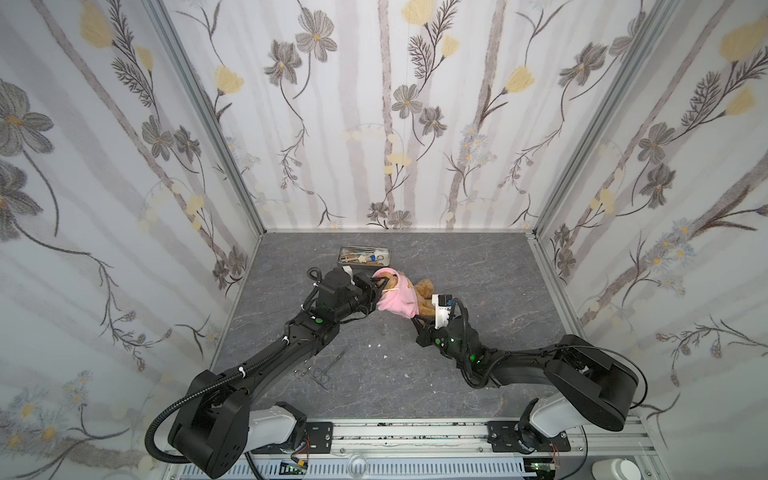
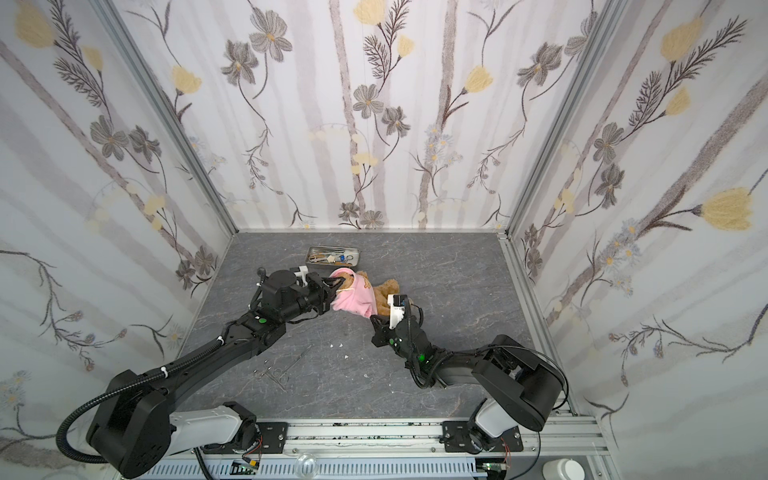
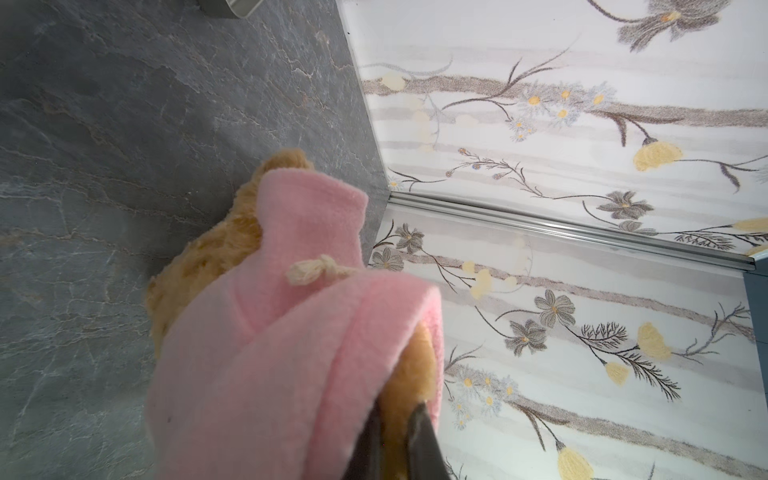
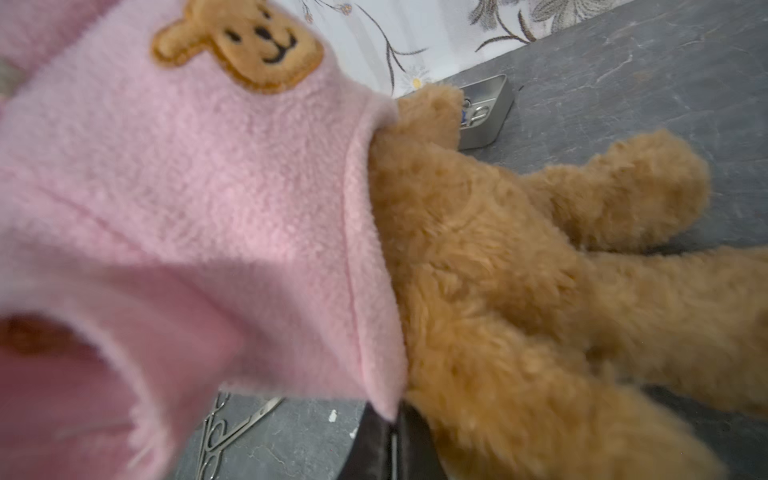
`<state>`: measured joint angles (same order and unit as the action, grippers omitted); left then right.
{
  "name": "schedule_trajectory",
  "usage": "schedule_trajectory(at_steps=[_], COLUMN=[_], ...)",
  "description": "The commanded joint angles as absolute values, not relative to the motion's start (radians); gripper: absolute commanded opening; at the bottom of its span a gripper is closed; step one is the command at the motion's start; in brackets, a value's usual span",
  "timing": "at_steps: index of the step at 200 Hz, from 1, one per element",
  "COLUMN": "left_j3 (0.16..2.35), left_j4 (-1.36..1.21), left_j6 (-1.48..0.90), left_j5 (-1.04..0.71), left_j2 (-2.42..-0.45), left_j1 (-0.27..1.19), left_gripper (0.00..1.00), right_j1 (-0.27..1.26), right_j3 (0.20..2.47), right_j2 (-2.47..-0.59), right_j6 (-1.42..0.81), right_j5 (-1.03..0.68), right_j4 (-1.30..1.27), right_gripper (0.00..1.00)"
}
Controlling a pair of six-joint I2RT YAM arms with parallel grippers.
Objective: Dress the teddy bear
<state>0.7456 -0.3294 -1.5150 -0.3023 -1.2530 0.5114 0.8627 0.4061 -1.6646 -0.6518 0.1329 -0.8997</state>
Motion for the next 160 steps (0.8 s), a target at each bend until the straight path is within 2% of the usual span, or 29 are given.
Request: schedule_trajectory(at_steps=[1,59,73,99,118,160], left_j3=[0.759,0.77,0.783,0.791,0.79,0.783], left_j4=[-0.434,-0.398,-0.386,-0.382,-0.381,-0.373], left_j6=[-1.525,-1.465,-1.401,-1.261,-1.148,-0.926], left_j5=[-0.331,-0.399,-0.429,-0.52,-0.577,-0.612], left_j2=[-1.252,-1.252,-1.255,-1.309,-1.341,-1.37], left_j1=[0.498,0.482,0.481,0.476,0.472,0.45], left_gripper=[0.0,0.0,0.0,0.0,0.0,0.0], right_j1=[0.858,0.803,0.761,0.706,0.678,0.609], right_j3=[0.386,0.378,0.355,0.325,0.341,0.354], right_j2=[-1.652,-1.688,-1.687,-1.66,-1.613,-1.436], right_j6=[-0.631,-0.63,-0.608,-0.525,-0.46,-0.313], right_j5=[0.259,0.312,0.246,0.01,-0.135,-0.272], right_j4=[-0.772,-0.678,-0.742,-0.867,-0.834,-0.561], right_gripper=[0.0,0.0,0.0,0.0,0.09,0.31])
